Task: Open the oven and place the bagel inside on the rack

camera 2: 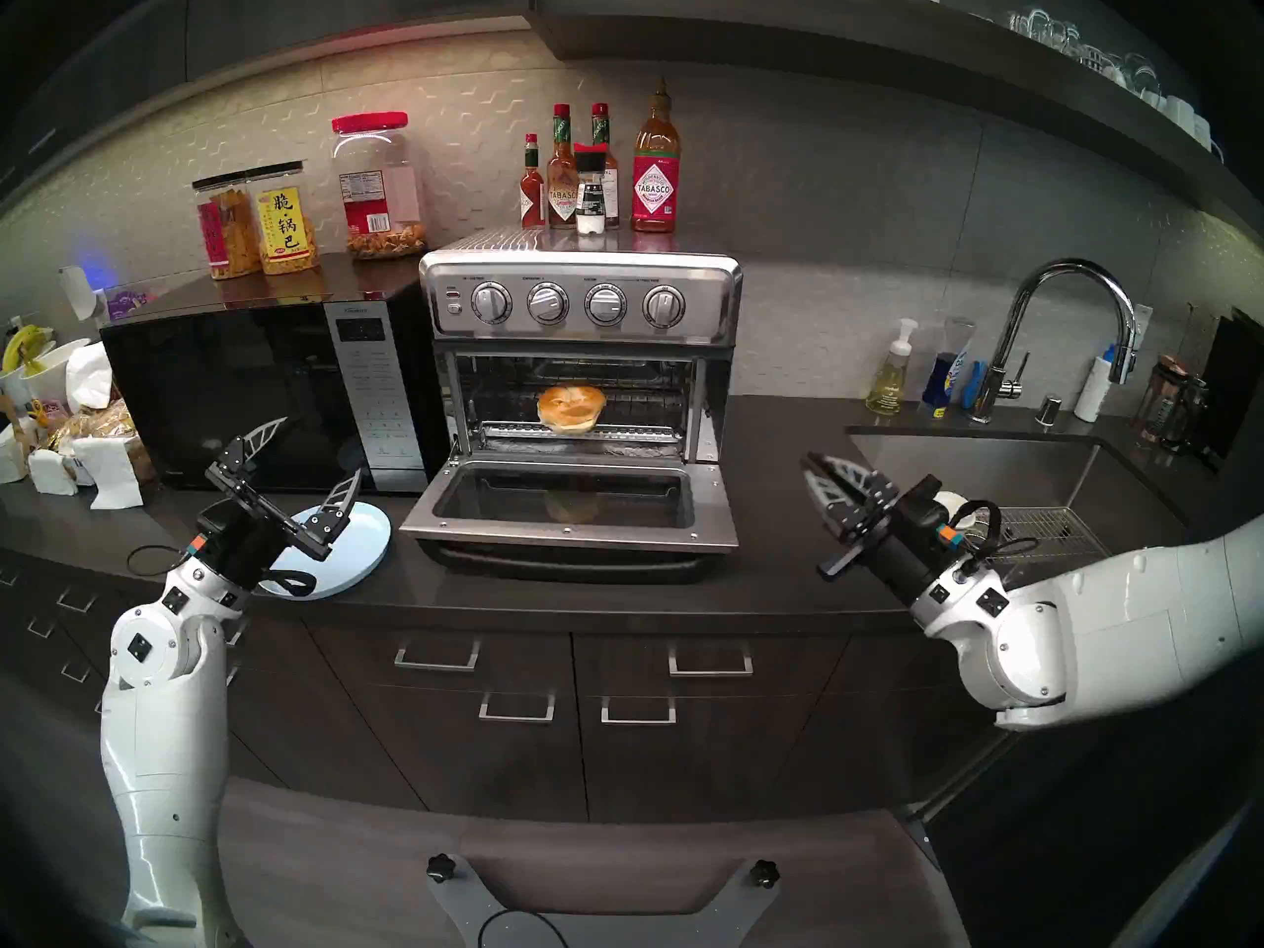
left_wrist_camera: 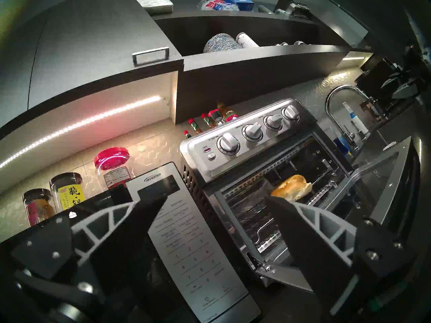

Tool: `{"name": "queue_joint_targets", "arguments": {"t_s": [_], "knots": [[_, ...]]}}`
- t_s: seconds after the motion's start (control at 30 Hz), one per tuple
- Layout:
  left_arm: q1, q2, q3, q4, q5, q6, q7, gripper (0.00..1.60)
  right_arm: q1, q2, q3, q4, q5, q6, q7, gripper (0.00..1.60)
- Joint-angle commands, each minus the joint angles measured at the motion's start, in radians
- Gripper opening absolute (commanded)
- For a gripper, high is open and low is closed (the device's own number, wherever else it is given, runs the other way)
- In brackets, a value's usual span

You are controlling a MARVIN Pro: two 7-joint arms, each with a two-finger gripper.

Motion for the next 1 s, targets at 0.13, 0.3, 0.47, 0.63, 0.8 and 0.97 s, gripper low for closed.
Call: {"name": "queue_joint_targets", "arguments": {"t_s": [0.13,0.3,0.47,0.63,0.8,0.97], "knots": [[-0.009,0.0,0.001,-0.017,-0.008,-0.003,0.0,1.6,0.059,-0.004,-0.016,0.053,0.048,-0.004,0.088,1.6],[-0.009,0.0,0.001,-0.017,-0.007,-0.003,0.0,1.6,0.102,0.016,-0.044,0.007,0.034,-0.004,0.132,1.6],[-0.009,0.0,0.001,-0.016,-0.007,-0.003,0.0,1.6,0.137,0.038,-0.078,-0.043,-0.004,-0.004,0.164,0.0],[-0.009,0.0,0.001,-0.017,-0.007,-0.003,0.0,1.6,0.131,0.051,-0.076,-0.088,-0.048,0.012,0.146,0.0],[-0.009,0.0,0.001,-0.017,-0.007,-0.003,0.0,1.6,0.132,0.054,-0.06,-0.129,-0.074,0.053,0.125,0.0],[-0.009,0.0,0.001,-0.016,-0.007,-0.003,0.0,1.6,0.103,-0.016,-0.012,-0.154,-0.064,0.135,0.12,0.0]]}}
